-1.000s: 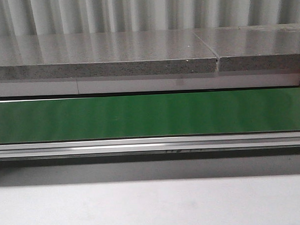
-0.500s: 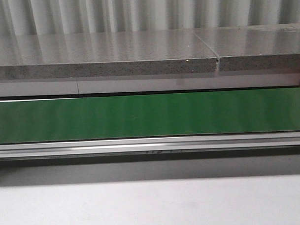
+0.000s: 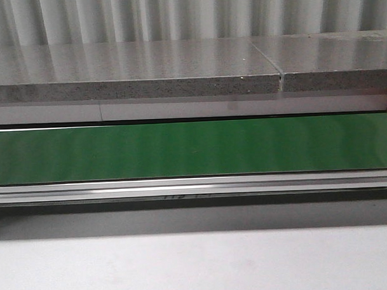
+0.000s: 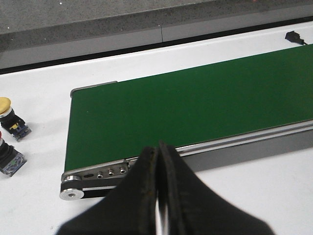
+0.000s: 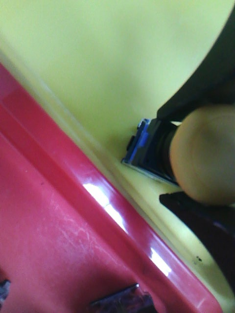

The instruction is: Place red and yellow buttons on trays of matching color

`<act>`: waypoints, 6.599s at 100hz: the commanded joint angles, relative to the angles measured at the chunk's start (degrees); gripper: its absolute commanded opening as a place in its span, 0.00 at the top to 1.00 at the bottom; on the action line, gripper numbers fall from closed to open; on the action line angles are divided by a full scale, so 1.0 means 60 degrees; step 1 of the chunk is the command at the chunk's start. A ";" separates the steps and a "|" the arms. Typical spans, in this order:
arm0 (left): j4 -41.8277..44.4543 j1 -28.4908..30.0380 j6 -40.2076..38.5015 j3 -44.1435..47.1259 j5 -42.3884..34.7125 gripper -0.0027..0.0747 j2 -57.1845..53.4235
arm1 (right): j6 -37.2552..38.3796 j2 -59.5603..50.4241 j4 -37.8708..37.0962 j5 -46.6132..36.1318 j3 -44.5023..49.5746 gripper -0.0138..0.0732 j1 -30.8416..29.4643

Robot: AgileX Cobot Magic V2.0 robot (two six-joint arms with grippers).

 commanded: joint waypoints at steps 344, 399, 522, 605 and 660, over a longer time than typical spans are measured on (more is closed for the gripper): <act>-0.0036 0.0226 -0.0431 -0.2865 -0.1208 0.99 0.3368 | -0.5389 -1.5240 0.2610 -0.0810 0.7168 0.92 0.4685; -0.0474 0.2859 -0.0653 -0.5708 -0.0095 0.42 0.7680 | -0.5389 -1.5240 0.2610 -0.0810 0.7168 0.92 0.4685; 0.0606 0.5387 -0.2385 -1.0055 0.3832 0.30 1.4780 | -0.5389 -1.5240 0.2610 -0.0810 0.7168 0.92 0.4685; 0.0541 0.5387 -0.2396 -1.1132 0.3464 0.68 1.5985 | -0.5389 -1.5240 0.2610 -0.0818 0.7168 0.92 0.4685; 0.0818 0.4790 -0.2084 -1.1064 0.4095 0.69 1.3955 | -0.5389 -1.5240 0.2610 -0.0818 0.7168 0.92 0.4685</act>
